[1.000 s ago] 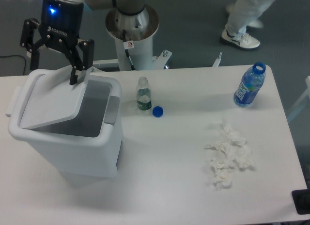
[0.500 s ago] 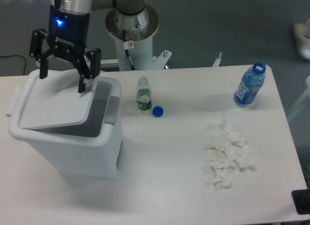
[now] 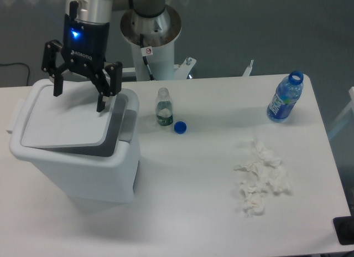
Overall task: Close the trash can
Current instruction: 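Press the lid down onto the trash can rim with the gripper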
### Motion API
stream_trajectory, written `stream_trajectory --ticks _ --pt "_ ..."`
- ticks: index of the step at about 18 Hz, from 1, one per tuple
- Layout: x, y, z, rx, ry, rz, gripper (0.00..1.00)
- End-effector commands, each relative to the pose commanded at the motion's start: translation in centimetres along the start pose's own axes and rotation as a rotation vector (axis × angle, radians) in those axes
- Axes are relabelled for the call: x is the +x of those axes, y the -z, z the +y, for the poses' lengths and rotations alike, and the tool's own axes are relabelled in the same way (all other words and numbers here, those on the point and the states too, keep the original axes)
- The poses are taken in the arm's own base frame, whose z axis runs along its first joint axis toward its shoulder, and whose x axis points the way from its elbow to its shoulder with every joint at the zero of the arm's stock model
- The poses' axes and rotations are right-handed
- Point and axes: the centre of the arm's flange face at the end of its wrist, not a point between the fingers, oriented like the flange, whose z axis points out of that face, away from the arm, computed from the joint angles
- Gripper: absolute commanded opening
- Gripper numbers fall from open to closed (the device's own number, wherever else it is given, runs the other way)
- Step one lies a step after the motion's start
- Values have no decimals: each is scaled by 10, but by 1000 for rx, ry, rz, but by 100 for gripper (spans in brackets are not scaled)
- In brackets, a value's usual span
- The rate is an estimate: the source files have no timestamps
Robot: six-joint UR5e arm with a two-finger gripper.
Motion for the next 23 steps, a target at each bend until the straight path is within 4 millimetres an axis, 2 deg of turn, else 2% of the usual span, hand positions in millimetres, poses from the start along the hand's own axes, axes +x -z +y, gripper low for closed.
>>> stream_trajectory --ticks 15,18,23 --pt "-13 -25 2 -33 3 16 100" --pt "-22 -28 5 -39 10 12 100" --pt "-23 -29 5 -41 8 13 100"
